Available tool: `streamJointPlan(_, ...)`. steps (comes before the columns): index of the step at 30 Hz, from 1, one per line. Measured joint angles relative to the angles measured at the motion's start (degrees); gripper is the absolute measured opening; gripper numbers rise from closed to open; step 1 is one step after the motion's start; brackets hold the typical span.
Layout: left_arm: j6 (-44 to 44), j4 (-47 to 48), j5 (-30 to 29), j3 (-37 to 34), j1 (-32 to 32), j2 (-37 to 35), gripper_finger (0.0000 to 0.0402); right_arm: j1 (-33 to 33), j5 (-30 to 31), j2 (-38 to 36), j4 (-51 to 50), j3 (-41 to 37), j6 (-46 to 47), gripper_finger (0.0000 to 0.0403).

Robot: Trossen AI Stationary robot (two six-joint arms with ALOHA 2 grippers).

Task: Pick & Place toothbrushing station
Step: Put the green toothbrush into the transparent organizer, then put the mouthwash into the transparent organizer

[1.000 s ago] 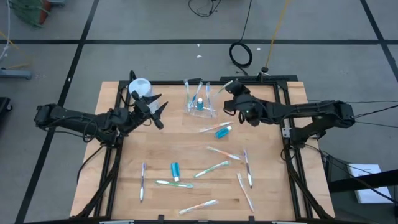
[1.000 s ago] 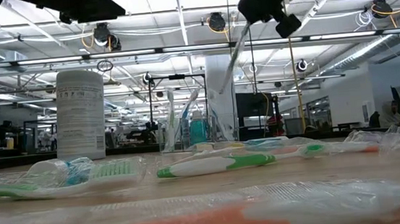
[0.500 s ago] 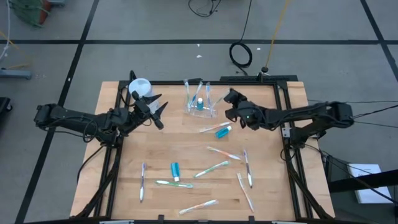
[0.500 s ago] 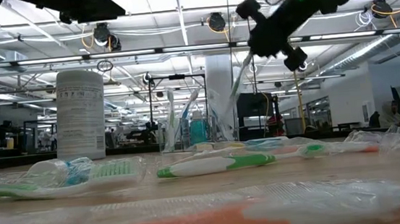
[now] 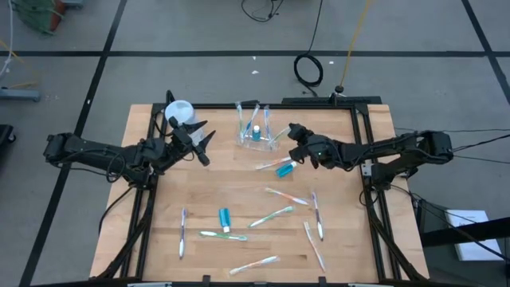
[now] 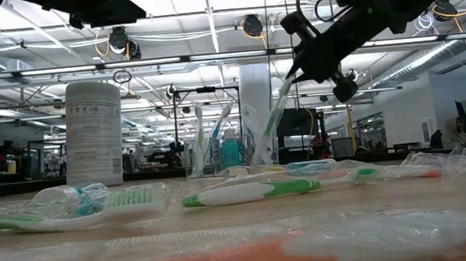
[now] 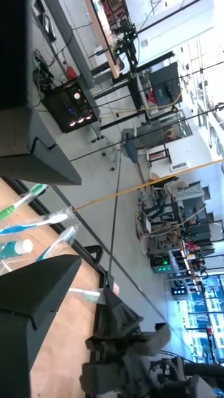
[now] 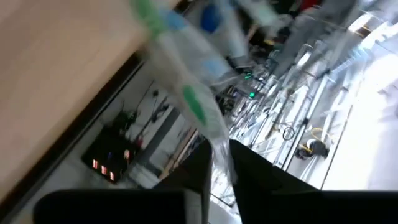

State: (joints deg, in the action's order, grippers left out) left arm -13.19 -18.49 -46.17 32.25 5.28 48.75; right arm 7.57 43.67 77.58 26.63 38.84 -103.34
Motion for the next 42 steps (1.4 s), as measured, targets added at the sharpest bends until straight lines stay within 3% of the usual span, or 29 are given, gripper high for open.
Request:
streamJointPlan(7,0.22,0.25,0.0,0.0,0.0,-0.01,0.02,1.75,-3.95,-0.06,9.74,-0.09,8.37,0.0113)
streamJointPlan(12,0.22,0.36,0.0,0.0,0.0,-0.02,0.02,3.0,-2.91,-0.04,11.57,-0.09,24.73,0.0151)
streamJointPlan(14,0.81,0.84,0.0,0.0,0.0,0.0,0.02,2.9,3.3,-0.04,11.79,-0.09,33.13,0.0161)
streamJointPlan(18,2.57,3.82,0.03,0.0,0.0,-0.01,0.02,0.63,23.22,-0.09,10.22,-0.09,47.79,0.0173)
streamJointPlan(22,4.29,7.01,0.04,0.0,0.0,-0.02,0.02,-3.05,41.5,-0.31,6.1,-0.09,50.59,0.0175)
streamJointPlan(23,5.01,7.49,0.04,0.0,0.0,0.0,0.02,-4.19,44.93,-0.31,6.1,-0.09,50.65,0.0175)
streamJointPlan(25,7.01,8.15,0.4,0.0,0.0,-0.02,0.02,-6.49,46.14,-0.46,6.29,-0.1,54.17,0.0173)
streamJointPlan(31,9.27,8.49,5.56,0.0,0.02,-0.02,0.02,-10.98,34.55,-0.87,6.96,-0.34,68.14,0.0161)
streamJointPlan(33,9.27,8.49,6.59,0.0,0.02,0.0,0.02,-10.78,25.53,-0.89,5.6,-0.34,74.59,0.0159)
streamJointPlan(38,9.27,8.46,7.18,0.0,0.02,-0.01,0.02,-7.73,-4.78,-0.85,-2.91,-0.34,93.58,0.0158)
streamJointPlan(42,9.22,8.45,7.19,0.0,0.02,-0.02,0.02,-8.57,-18.7,-0.9,-4.64,-0.36,107.33,0.0157)
